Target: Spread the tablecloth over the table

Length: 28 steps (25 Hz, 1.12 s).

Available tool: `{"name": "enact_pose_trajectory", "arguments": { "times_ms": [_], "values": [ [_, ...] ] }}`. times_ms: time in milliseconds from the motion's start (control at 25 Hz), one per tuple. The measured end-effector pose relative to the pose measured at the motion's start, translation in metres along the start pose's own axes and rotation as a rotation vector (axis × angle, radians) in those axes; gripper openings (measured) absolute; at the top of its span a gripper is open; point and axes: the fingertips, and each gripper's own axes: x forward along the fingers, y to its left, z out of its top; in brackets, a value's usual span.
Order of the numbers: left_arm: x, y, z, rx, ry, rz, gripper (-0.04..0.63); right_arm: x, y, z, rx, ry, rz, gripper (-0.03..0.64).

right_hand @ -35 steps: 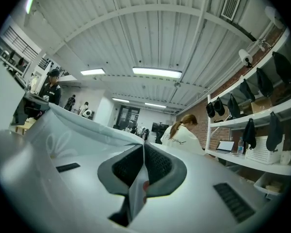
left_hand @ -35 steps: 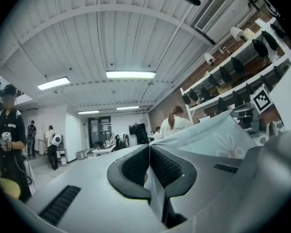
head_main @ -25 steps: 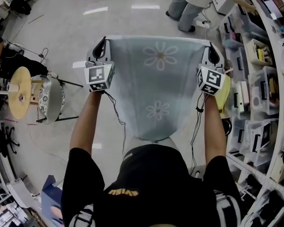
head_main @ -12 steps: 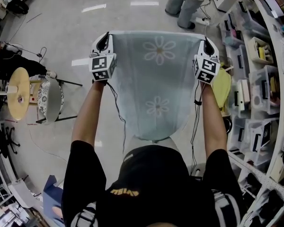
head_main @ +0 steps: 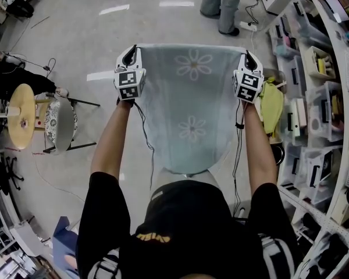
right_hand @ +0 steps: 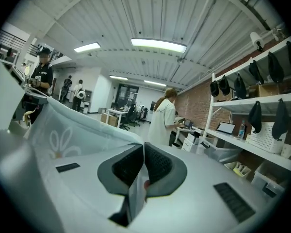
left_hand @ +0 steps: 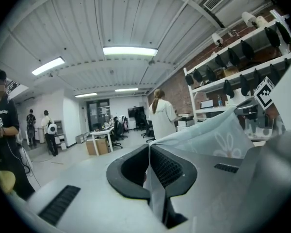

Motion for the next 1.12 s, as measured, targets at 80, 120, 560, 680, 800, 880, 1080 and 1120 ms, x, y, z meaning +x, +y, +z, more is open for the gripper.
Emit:
{"name": "enact_pose_trajectory", "arguments": {
  "times_ms": [80,120,560,680,800,880,1080,1120],
  "values": [
    [0.000,-0.001,-0.010,-0.009,0.017,0.003,0.020,0.001,0.004,-0.008,-0.003,0.018,0.005,0.008],
    [0.000,-0.002,-0.014,-0.010,0.025,0.004,0.020,0.001,0.006,-0.012,-0.003,0.026,0.007,0.008],
    [-0.009,-0.007,-0.053,-0.020,0.096,-0.009,0.020,-0.001,0.024,-0.039,-0.015,0.103,0.029,0.008],
    [-0.011,-0.008,-0.062,-0.017,0.116,-0.012,0.021,-0.001,0.025,-0.044,-0.023,0.112,0.022,0.008],
    [-0.013,-0.010,-0.068,-0.020,0.127,-0.009,0.021,-0.001,0.028,-0.050,-0.020,0.134,0.025,0.009],
    [-0.014,-0.013,-0.072,-0.019,0.126,-0.009,0.021,-0.001,0.029,-0.055,-0.017,0.147,0.027,0.009],
    [-0.015,-0.016,-0.087,-0.017,0.138,0.000,0.023,-0.002,0.036,-0.071,-0.016,0.171,0.030,0.014],
    [-0.016,-0.016,-0.091,-0.019,0.145,0.003,0.023,-0.002,0.038,-0.074,-0.017,0.172,0.031,0.014]
  ]
}}
